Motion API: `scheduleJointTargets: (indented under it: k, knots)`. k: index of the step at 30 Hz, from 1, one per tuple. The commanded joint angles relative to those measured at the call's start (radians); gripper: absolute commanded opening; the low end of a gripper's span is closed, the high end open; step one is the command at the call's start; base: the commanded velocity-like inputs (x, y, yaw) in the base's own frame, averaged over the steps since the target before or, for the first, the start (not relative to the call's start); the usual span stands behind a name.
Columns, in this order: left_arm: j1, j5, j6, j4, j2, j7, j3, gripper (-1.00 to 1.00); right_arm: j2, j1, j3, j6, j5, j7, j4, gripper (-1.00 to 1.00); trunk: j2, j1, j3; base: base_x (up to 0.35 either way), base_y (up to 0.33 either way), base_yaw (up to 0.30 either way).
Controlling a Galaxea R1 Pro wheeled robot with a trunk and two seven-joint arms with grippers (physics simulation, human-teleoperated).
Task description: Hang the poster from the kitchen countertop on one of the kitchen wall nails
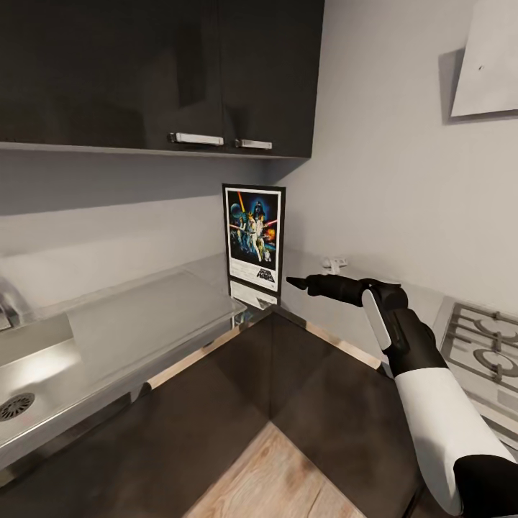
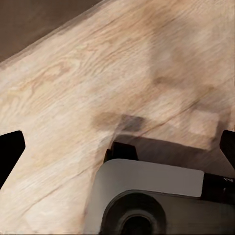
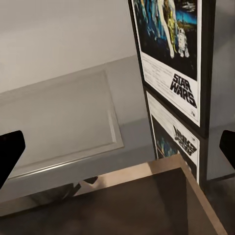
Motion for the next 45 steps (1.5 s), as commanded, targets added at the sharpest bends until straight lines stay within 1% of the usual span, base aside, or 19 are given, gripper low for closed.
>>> scheduleJointTargets:
  k: [1,7,16,18,19,21,23,27,32,35,41,45]
  knots:
    - [0.0,0.011,0.0,0.024,0.006,-0.01,0.004,1.0,-0.001,-0.001,0.001,0.007,-0.009,-0.003,-0.001,1.0,-0.001,0.0,-0.001,0.103,-0.063,0.0]
    - [0.0,0.011,-0.001,0.04,0.01,-0.012,0.004,1.0,-0.001,-0.001,0.001,0.007,-0.009,-0.003,0.0,1.0,-0.001,0.0,-0.001,0.18,-0.138,0.0]
    - [0.0,0.011,-0.001,0.04,0.011,-0.012,0.004,1.0,0.0,-0.001,0.001,0.003,-0.008,-0.004,0.016,1.0,-0.001,0.0,-0.001,0.19,-0.022,0.0]
    - [0.0,0.011,-0.001,0.04,0.011,-0.012,0.004,1.0,0.0,-0.008,0.001,-0.021,-0.008,-0.005,0.061,1.0,-0.001,0.0,-0.001,0.182,-0.004,0.0]
    - [0.0,0.011,-0.001,0.039,0.011,-0.012,0.004,1.0,0.0,-0.029,0.002,-0.054,-0.007,-0.004,0.112,1.0,-0.001,0.0,-0.001,0.104,-0.002,0.0]
    - [0.0,0.011,-0.001,0.039,0.011,-0.012,0.004,1.0,0.0,-0.06,0.004,-0.091,-0.008,-0.004,0.177,1.0,-0.001,0.0,-0.001,0.075,-0.001,0.0]
    - [0.0,0.011,-0.001,0.039,0.011,-0.012,0.004,1.0,0.005,-0.132,0.008,-0.153,-0.008,0.0,0.333,1.0,-0.001,0.0,-0.001,0.032,-0.001,0.0]
    - [0.0,0.011,-0.001,0.039,0.011,-0.012,0.004,1.0,0.008,-0.166,0.01,-0.191,-0.009,0.029,0.405,1.0,-0.001,0.0,-0.001,0.012,0.0,0.0]
    - [0.0,0.011,-0.001,0.038,0.011,-0.012,0.004,1.0,0.01,-0.179,0.01,-0.212,-0.009,0.066,0.429,1.0,-0.001,0.0,-0.001,0.004,0.0,0.0]
    - [0.0,0.011,-0.001,0.038,0.011,-0.012,0.004,1.0,0.01,-0.181,0.01,-0.217,-0.009,0.076,0.433,1.0,-0.001,0.0,-0.001,0.058,0.0,0.0]
    - [0.0,0.011,-0.001,0.038,0.011,-0.012,0.004,1.0,0.01,-0.183,0.011,-0.219,-0.009,0.081,0.436,1.0,-0.001,0.0,-0.001,0.236,0.027,0.0]
    - [0.0,0.011,-0.001,0.038,0.011,-0.012,0.004,1.0,0.01,-0.183,0.012,-0.22,-0.009,0.083,0.435,1.0,-0.001,0.0,-0.001,0.106,0.011,0.0]
